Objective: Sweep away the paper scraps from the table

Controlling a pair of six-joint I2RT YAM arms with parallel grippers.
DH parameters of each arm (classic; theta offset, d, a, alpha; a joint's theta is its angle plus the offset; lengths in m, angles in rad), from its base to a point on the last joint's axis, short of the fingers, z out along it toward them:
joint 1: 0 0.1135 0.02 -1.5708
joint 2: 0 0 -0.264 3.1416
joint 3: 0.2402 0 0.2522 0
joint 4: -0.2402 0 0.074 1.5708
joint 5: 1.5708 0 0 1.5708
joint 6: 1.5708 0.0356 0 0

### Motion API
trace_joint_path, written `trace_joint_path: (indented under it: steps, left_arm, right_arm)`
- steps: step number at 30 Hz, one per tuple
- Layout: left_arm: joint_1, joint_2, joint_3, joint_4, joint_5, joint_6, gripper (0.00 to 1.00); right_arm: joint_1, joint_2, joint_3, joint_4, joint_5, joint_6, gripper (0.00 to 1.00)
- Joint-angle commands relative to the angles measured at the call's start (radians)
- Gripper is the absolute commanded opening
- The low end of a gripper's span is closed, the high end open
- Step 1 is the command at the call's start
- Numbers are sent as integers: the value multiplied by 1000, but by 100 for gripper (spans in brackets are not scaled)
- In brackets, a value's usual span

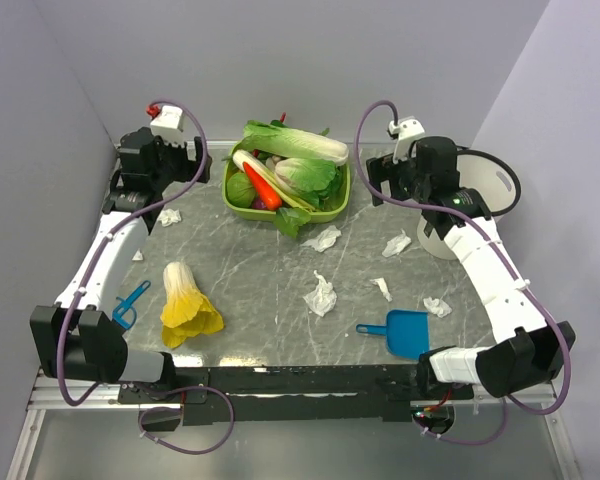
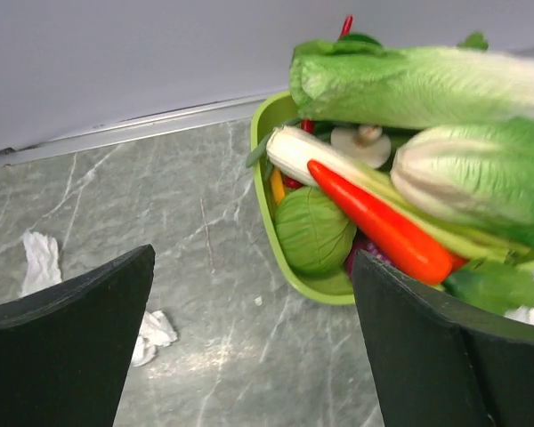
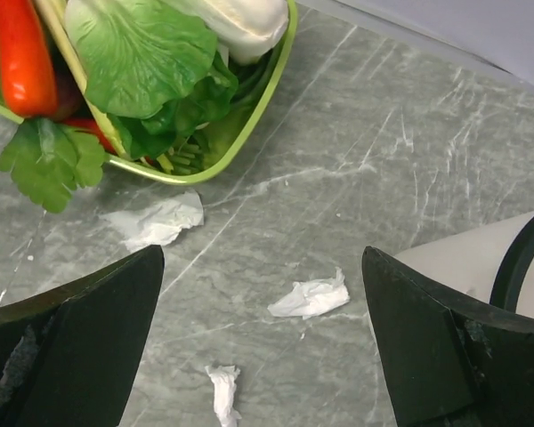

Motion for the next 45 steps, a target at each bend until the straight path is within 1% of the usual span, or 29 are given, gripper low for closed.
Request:
trace_joint_path:
  steps: [1,2,3,4,5,6,7,10,13,14,16,17,18,20,21,25,27,30,32,38,42,45]
  left_arm:
    - [0,-18,42,-54,55,137,96]
    - [3,-26,46,-77,41,149,96]
    - [13,-43,52,-107,50,171,96]
    - [16,-47,74,-189,53,215,96]
    - [17,-52,90,-236,35,230,97]
    - [20,-52,105,-282,29,244,97]
    - [23,-52,136,-379,25,263,96]
    - [31,-64,158,-497,-17,272,97]
    - [62,-125,83,-497,-83,280,96]
    - [80,-141,66,-523,-90,286,96]
    - [157,-133,72,-592,-105,298,97]
    - [189,-123,81,-665,-93,309,98]
    - [248,-121,79,-692,-70,321,99]
    - [304,-139,50,-712,-64,370,99]
    - [318,-149,6,-715,-64,410,99]
    - [416,-162,-86,-729,-38,473,99]
    - [471,-132,-106,-753,-37,497,99]
    - [528,-61,-91,-796,-42,527,97]
    - [551,-9,-85,-833,-57,540,91]
    - [557,28,-161,-807,-132,631,86]
    - [557,38,-169,-801,-111,663,85]
    - [553,58,-168,-816,-65,669,81]
  right_arm:
    - [-1,4,16,-19,-83,-114,100]
    - [0,2,13,-37,-120,-157,100]
    - [0,-4,5,-54,-208,-250,100]
    - [2,-18,-22,-86,-241,-292,100]
    - [11,-25,-38,-94,-256,-338,100]
    - [14,-32,-70,-99,-276,-351,100]
    - [19,-45,-87,-103,-283,-358,100]
    - [45,-70,-148,-148,-332,-409,100]
    - [77,-88,-205,-183,-359,-452,100]
    - [86,-88,-214,-204,-367,-472,100]
    - [103,-82,-223,-220,-370,-480,100]
    - [105,-81,-225,-222,-370,-469,100]
    - [105,-76,-225,-217,-372,-463,100]
    - [105,-70,-225,-212,-384,-449,100]
    - [106,-59,-220,-212,-392,-444,100]
    - [111,-29,-199,-214,-422,-420,100]
    - [114,-20,-188,-209,-425,-417,100]
    - [117,-7,-178,-208,-427,-412,100]
    - [119,-3,-174,-202,-427,-404,100]
    - [119,23,-153,-189,-433,-392,100]
    - [119,33,-139,-189,-428,-391,100]
    - [120,37,-138,-186,-430,-391,100]
